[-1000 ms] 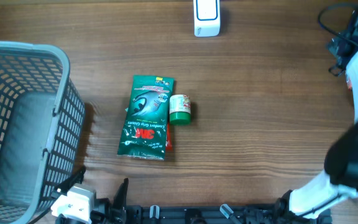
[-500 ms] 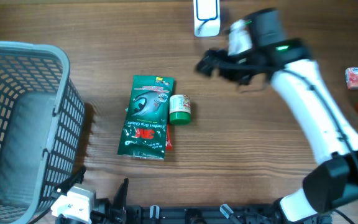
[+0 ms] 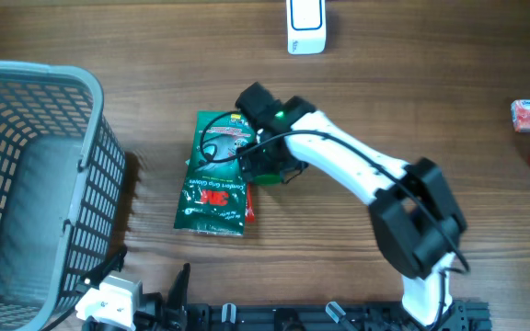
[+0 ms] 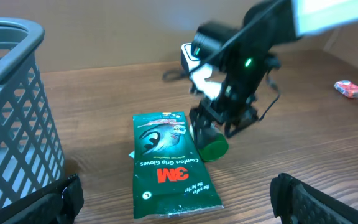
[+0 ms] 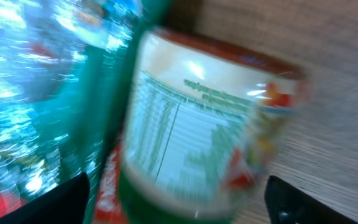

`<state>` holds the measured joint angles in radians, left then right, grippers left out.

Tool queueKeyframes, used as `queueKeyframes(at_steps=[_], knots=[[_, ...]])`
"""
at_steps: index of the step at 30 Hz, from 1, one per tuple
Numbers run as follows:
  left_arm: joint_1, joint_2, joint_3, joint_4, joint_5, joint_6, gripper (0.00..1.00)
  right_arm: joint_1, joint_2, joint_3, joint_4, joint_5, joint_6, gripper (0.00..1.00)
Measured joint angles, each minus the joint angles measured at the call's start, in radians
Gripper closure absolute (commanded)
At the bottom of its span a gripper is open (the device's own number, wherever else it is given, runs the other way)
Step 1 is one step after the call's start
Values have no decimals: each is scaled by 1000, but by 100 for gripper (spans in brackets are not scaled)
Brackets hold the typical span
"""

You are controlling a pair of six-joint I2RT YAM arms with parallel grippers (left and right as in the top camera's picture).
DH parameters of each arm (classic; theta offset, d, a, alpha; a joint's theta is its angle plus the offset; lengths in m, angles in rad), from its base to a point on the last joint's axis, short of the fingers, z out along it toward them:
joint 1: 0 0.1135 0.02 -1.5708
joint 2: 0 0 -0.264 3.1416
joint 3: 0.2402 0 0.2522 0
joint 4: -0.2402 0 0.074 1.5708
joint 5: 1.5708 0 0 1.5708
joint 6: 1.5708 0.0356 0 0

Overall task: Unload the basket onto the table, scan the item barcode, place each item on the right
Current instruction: 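Reach right gripper over the green-lidded jar and grasp it, then move jar down-right, set it upright and open the gripper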

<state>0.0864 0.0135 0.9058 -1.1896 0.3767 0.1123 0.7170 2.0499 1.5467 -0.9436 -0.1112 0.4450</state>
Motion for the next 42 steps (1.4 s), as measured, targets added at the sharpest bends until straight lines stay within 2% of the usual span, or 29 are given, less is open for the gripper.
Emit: queueKeyframes(at_steps=[4,7,11,13,17,23,26,33,42], knots=[[0,0,0,0,0,0,0,14,61,-1,-2,20,61,21],[0,0,0,0,0,0,0,13,63,-1,0,29,84,36],[0,0,0,0,0,0,0,13,63,0,-21,26,94,38],[0,0,0,0,0,0,0,6,63,1,-48,7,93,43],[0,0,0,0,0,0,0,-44,62,41,-222,-99,56,43],[0,0,0,0,0,0,0,-177,55,179,-558,-249,-95,45],[0,0,0,0,0,0,0,-205,46,186,-662,-272,-163,40],[0,0,0,0,0,0,0,-204,45,153,-665,-341,-244,38],[0,0,0,0,0,0,0,-204,42,71,-665,-467,-268,39]])
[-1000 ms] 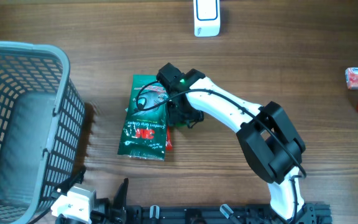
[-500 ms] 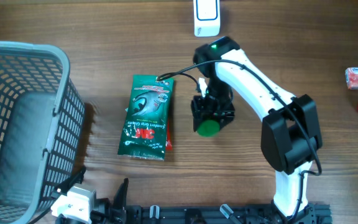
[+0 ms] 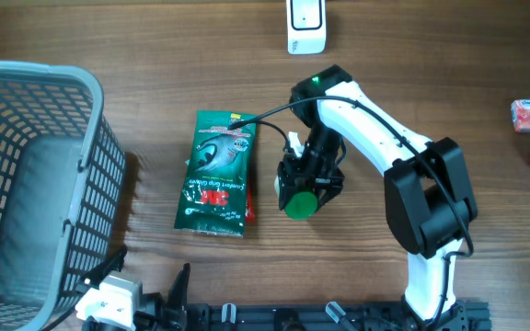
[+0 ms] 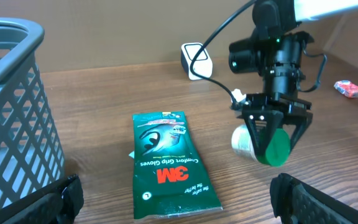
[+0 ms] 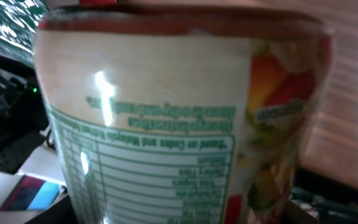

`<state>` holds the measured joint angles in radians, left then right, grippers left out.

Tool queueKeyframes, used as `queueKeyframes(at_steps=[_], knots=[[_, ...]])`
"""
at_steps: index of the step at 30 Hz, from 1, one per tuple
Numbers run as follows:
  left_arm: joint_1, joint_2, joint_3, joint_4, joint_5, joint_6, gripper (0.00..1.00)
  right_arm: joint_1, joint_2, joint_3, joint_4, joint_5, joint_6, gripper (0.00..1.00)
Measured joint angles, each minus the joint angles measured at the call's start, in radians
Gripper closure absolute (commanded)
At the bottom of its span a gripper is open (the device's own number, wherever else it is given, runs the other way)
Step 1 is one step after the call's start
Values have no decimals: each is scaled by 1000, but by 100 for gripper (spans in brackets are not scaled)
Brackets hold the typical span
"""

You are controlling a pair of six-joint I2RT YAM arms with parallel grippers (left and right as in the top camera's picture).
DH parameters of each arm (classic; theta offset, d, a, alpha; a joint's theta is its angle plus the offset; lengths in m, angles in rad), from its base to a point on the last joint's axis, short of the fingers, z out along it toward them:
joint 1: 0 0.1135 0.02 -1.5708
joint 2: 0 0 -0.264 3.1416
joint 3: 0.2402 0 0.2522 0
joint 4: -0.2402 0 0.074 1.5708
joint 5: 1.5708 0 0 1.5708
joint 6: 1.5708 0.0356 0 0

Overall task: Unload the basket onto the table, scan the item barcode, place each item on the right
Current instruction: 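Move jar down-right, set it upright and open the gripper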

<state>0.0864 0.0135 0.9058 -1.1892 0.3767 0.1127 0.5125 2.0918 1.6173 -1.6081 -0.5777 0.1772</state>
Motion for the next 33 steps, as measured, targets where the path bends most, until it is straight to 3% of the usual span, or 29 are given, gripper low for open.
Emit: queueKeyframes(at_steps=[6,15,19,30,33], knots=[[0,0,0,0,0,0,0,0,-79,-150,3,-114,1,39],[0,0,0,0,0,0,0,-2,-193,-529,-2,-215,-12,36],[0,0,0,0,0,0,0,-43,-184,-551,1,-214,-30,31],[0,0,0,0,0,0,0,-180,-139,-551,110,-201,-21,30],[0,0,0,0,0,0,0,-180,-84,-551,103,-199,-29,10]])
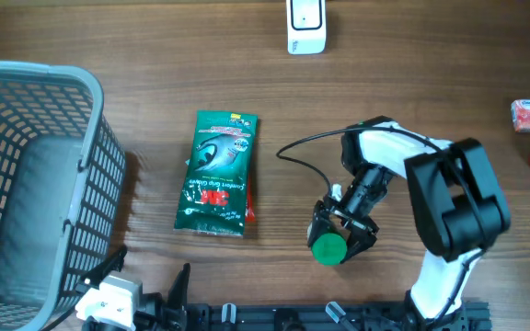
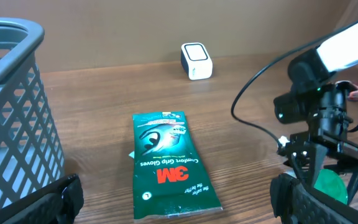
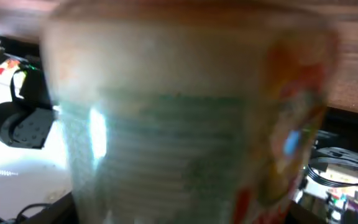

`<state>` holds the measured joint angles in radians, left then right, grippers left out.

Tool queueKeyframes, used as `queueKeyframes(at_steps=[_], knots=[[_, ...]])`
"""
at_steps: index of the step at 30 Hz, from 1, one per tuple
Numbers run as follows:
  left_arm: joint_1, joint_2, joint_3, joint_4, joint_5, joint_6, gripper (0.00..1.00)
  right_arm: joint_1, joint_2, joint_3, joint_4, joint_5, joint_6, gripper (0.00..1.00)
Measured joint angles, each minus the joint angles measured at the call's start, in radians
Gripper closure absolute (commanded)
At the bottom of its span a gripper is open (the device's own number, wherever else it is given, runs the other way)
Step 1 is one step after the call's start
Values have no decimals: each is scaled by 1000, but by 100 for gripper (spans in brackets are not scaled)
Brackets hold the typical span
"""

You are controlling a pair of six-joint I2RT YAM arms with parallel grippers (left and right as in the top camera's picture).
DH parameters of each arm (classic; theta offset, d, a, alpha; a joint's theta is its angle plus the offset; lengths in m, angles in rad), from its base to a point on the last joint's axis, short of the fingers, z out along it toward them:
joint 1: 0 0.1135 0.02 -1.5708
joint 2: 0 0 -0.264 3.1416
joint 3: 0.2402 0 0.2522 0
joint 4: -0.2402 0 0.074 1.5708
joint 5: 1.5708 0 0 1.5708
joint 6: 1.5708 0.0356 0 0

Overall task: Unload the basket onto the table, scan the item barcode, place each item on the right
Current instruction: 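Move jar down-right, set it upright and open the gripper, then bring right gripper back down around the jar and grasp it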

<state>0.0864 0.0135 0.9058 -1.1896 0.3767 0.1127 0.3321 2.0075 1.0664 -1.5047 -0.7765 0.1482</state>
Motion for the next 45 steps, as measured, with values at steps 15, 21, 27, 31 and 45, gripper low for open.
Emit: queueKeyframes(at_steps=[15,21,27,31,45], knots=[[0,0,0,0,0,3,0,-79,-59,227,-103,159,-9,1],[0,0,0,0,0,3,0,-78,-435,249,-105,321,177,0],[0,0,0,0,0,3,0,-32,-879,212,70,618,333,0],[0,0,0,0,0,3,0,32,-993,42,190,623,400,4],[0,0,0,0,0,3,0,412,-539,-156,432,708,697,4]])
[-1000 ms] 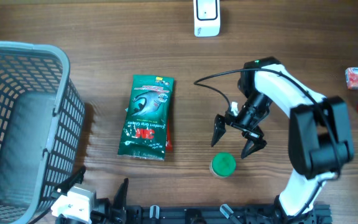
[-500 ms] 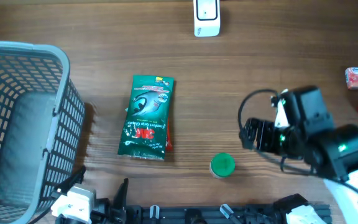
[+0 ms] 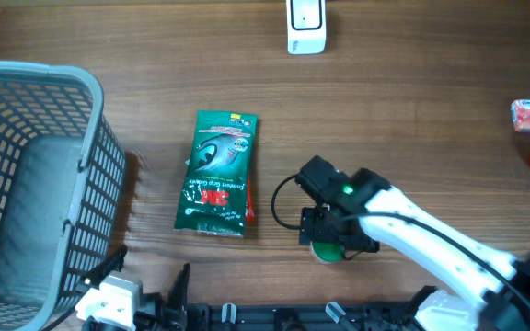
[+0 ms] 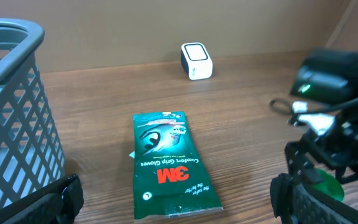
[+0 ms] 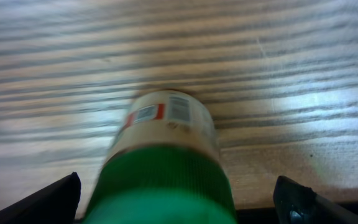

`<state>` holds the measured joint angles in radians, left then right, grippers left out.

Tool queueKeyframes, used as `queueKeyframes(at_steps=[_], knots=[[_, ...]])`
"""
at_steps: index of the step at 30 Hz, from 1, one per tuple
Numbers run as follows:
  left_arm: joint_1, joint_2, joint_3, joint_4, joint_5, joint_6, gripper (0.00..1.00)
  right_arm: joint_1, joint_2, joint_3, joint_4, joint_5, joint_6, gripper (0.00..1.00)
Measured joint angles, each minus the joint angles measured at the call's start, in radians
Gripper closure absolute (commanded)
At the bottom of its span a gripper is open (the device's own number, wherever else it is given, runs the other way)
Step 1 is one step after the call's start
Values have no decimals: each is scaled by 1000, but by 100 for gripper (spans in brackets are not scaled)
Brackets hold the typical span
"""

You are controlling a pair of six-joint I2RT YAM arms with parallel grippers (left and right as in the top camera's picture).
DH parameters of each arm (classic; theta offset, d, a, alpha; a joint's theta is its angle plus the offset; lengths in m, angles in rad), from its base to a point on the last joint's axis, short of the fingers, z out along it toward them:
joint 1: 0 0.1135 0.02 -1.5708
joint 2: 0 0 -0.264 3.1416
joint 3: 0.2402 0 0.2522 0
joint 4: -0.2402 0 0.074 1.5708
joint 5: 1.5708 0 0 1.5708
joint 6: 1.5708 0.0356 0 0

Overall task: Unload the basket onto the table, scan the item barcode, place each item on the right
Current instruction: 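Bring right gripper back down around the jar and grasp it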

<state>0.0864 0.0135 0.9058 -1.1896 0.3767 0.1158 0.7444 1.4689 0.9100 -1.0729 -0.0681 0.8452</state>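
Note:
A jar with a green lid [image 5: 166, 180] lies on its side on the wood table near the front edge, lid towards the right wrist camera and a barcode patch [image 5: 179, 109] on its upper side. My right gripper [image 5: 180, 202] is open, fingertips standing wide on either side of the jar without touching it. From overhead the right gripper [image 3: 331, 232] covers most of the jar [image 3: 324, 251]. The white scanner [image 3: 305, 26] stands at the far edge. My left gripper [image 4: 179, 202] is open and empty at the front left, and shows from overhead as the left gripper [image 3: 145, 280].
A green 3M glove packet [image 3: 217, 173] lies flat left of the jar. A grey mesh basket [image 3: 81, 119] fills the left side. A small red packet [image 3: 526, 116] and a yellow-red object sit at the right edge.
The right gripper was shut on the jar, held close to its camera near the front edge. Now the jar lies on the table and the jaws stand apart from it. The left arm has not moved.
The right gripper was at the jar beside the glove packet. Then it held the jar lifted to the right of the packet, then nearer the front edge. Now the jar lies there on the table, let go.

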Motion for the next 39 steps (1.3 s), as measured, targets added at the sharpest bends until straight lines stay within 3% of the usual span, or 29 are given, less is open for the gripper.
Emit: queueKeyframes(at_steps=[5,8,10,12,15,17,21,25,28,31,35,39], knots=[[0,0,0,0,0,0,0,1,111,-1,28,-18,34,38],[0,0,0,0,0,0,0,1,115,0,66,-48,58,40],[0,0,0,0,0,0,0,1,115,1,77,-62,102,39],[0,0,0,0,0,0,0,1,115,1,88,-66,173,13],[0,0,0,0,0,0,0,-12,116,0,140,-90,311,11],[0,0,0,0,0,0,0,-41,116,-1,181,-125,394,0],[0,0,0,0,0,0,0,-130,116,-1,279,-213,571,0],[0,0,0,0,0,0,0,-206,116,-2,414,-323,726,8],[0,0,0,0,0,0,0,-226,116,-1,503,-376,707,11],[0,0,0,0,0,0,0,-242,114,0,529,-394,572,10],[0,0,0,0,0,0,0,-246,60,9,397,-342,462,5],[0,0,0,0,0,0,0,-223,-143,17,260,-203,429,0]])
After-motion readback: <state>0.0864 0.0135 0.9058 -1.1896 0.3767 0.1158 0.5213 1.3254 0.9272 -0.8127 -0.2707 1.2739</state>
